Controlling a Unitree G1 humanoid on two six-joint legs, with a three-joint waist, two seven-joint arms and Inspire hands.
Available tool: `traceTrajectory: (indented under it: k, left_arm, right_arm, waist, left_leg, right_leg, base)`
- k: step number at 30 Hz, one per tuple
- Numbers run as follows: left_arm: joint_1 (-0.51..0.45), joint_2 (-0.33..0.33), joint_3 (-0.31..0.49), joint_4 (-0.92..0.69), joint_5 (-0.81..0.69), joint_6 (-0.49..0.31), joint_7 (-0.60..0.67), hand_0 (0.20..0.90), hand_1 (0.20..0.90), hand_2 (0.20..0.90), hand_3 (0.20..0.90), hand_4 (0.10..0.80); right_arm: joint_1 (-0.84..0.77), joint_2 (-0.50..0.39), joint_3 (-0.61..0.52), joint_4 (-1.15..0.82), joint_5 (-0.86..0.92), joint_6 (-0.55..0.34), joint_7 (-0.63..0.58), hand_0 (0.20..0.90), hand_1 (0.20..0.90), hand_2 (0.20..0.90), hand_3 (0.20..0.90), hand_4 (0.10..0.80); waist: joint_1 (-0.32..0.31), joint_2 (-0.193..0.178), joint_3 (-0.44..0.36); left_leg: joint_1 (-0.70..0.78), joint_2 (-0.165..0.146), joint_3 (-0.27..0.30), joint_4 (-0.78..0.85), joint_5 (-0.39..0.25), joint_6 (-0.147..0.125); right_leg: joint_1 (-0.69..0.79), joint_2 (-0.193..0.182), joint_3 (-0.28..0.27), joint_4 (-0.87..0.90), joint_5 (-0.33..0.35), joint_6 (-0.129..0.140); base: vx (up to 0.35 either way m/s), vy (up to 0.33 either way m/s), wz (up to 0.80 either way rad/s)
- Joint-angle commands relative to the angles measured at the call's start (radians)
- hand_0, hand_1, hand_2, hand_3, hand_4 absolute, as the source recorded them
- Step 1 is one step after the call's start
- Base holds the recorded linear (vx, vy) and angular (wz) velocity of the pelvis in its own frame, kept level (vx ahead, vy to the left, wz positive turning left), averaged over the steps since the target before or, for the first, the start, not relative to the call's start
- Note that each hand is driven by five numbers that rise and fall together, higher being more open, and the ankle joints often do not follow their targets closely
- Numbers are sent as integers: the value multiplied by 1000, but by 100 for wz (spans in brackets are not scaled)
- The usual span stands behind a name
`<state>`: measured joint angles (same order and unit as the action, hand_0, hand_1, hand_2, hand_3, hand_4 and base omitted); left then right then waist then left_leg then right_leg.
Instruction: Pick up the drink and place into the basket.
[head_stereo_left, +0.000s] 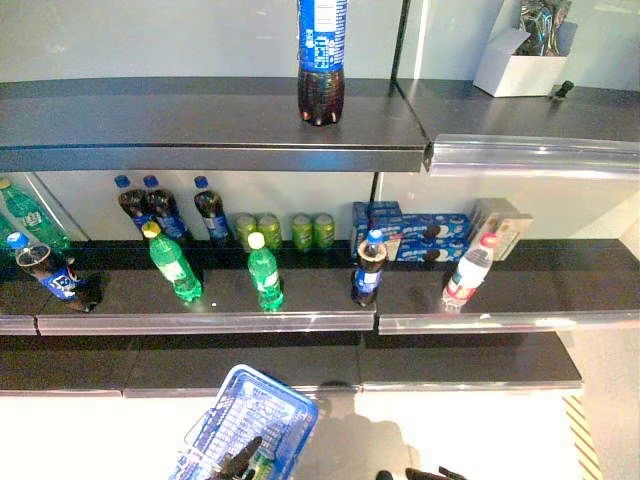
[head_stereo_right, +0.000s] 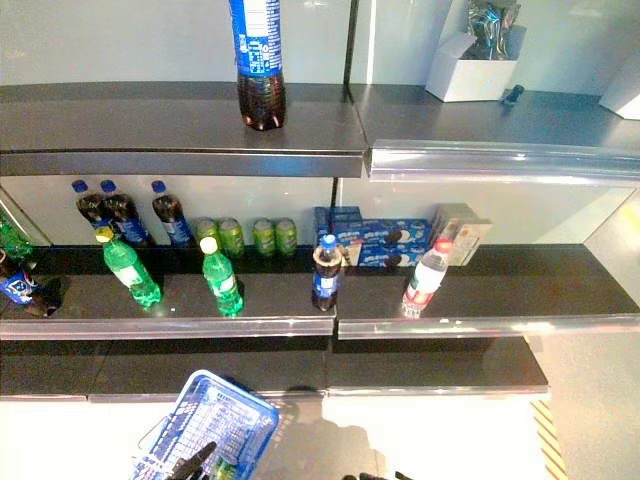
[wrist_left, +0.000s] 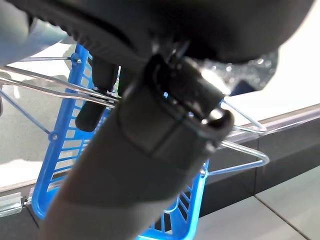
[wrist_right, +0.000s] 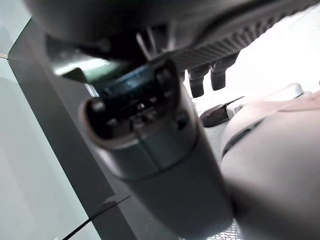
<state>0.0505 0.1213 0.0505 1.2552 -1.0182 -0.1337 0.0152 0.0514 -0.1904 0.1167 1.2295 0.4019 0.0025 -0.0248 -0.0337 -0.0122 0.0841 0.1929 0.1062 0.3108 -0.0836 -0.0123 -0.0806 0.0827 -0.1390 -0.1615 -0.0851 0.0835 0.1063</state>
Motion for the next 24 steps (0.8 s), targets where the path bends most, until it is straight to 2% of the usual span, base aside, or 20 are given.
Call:
traceTrajectory:
  k: [1,5,13,20,21,22,23,24]
  left_arm:
    - [-17,48,9,-28,38,-56,-5,300,300,300,200,100]
    - [-15,49,4,-31,18,-73,-16,300,300,300,200,100]
    - [-17,55,-7,-58,25,-42,-11,300,300,300,200,100]
    - [-18,49,-9,-64,40,-35,9,300,300,300,200,100]
    - [-17,51,-4,-77,49,-31,16,300,300,300,200,100]
    - [-15,53,-4,-88,53,-27,23,300,300,300,200,100]
    - [-13,54,-5,-95,54,-25,26,300,300,300,200,100]
    - [-5,59,-7,-138,62,-8,53,300,300,300,200,100]
  right_arm:
    - [-14,3,20,48,-13,8,0,900,900,900,900,800]
    - [-15,3,25,46,-24,9,-9,900,900,900,900,800]
    - [-16,2,41,39,-56,18,-39,900,900,900,900,800]
    - [-18,-3,56,18,-114,-64,-114,900,900,900,900,800]
    - [-19,-13,72,-20,-138,-115,-132,900,900,900,900,800]
    - [-20,-19,85,-56,-145,-125,-142,900,900,900,900,800]
    - [-20,-23,94,-88,-151,-122,-152,900,900,900,900,800]
    - [-18,-51,134,-256,-183,-82,-206,900,900,900,900,800]
  waist:
    - [1,-9,5]
    - [1,-7,9]
    - [10,-7,9]
    - [15,-11,10]
    - [17,-15,12]
    - [17,-17,14]
    - [17,-19,14]
    - [18,-26,18]
  left_leg:
    - [-2,12,30,48,-42,7]
    - [0,7,26,51,-50,14]
    - [2,11,19,46,-45,13]
    - [3,16,19,42,-42,10]
    - [2,19,18,45,-42,9]
    - [2,20,19,47,-42,8]
    - [2,20,19,48,-42,8]
    - [-2,23,18,54,-42,8]
  right_leg:
    - [-18,-80,-35,31,9,55]
    - [-19,-84,-33,38,5,56]
    - [-9,-90,-39,37,5,59]
    - [-2,-90,-45,36,3,60]
    - [0,-90,-43,37,3,62]
    - [1,-91,-44,37,3,62]
    - [2,-91,-44,37,3,63]
    - [1,-92,-43,39,4,65]
  base:
    - [0,0,0]
    - [0,8,0]
    - [0,0,0]
    - [0,0,0]
    - [0,0,0]
    - [0,0,0]
    - [-6,-39,3]
    - [-7,-33,2]
